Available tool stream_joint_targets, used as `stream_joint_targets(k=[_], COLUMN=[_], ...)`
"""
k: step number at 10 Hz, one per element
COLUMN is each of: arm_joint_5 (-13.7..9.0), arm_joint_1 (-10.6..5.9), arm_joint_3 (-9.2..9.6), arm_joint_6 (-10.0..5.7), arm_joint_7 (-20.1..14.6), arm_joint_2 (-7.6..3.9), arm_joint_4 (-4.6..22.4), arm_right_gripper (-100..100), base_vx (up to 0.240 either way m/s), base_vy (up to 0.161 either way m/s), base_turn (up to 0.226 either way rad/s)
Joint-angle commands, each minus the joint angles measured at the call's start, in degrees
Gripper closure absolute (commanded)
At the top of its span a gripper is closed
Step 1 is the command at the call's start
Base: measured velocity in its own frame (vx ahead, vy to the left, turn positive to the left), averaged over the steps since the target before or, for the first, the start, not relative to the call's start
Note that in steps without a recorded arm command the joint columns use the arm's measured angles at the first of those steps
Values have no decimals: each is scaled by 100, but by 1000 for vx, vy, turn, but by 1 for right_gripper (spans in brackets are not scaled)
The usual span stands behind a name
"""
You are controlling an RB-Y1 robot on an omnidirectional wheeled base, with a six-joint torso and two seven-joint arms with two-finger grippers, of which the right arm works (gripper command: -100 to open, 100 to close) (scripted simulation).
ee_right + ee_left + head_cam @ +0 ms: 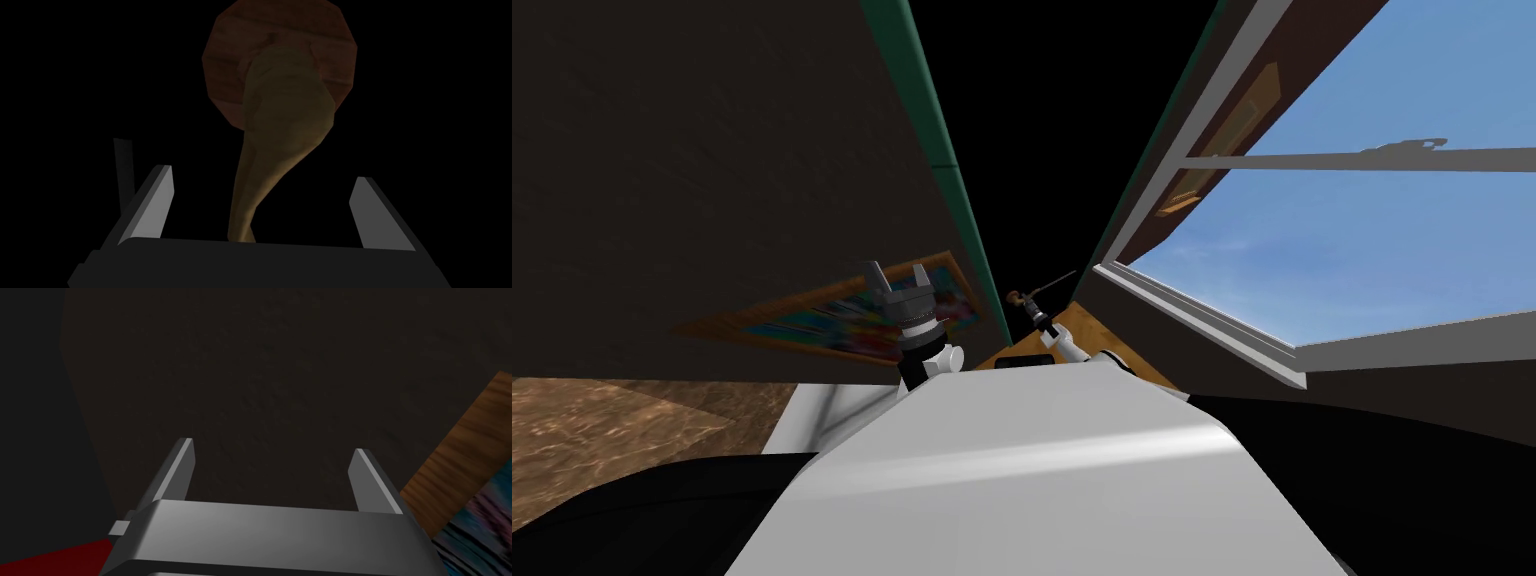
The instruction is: Push the door open
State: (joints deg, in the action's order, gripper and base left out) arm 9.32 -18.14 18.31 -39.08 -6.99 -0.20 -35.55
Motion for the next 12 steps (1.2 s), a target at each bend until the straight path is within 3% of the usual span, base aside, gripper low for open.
stream_joint_targets(k=[1,4,5,6,11,12], arm_joint_5=[-107,-205,-182,-182,-182,-209], arm_joint_1=[-154,-294,-236,-236,-236,-208], arm_joint_3=[-100,-190,-163,-163,-163,-118], arm_joint_6=[-38,-68,-28,-28,-28,-7], arm_joint_7=[57,102,85,85,85,82], arm_joint_2=[53,109,88,88,88,-14], arm_joint_4=[191,358,263,263,263,261], arm_right_gripper=[-100,-100,-100,100,100,100], base_vx=[-4,-1,1,0,-1,-29], base_vy=[26,22,7,0,0,-116], base_turn=[110,60,6,0,0,148])
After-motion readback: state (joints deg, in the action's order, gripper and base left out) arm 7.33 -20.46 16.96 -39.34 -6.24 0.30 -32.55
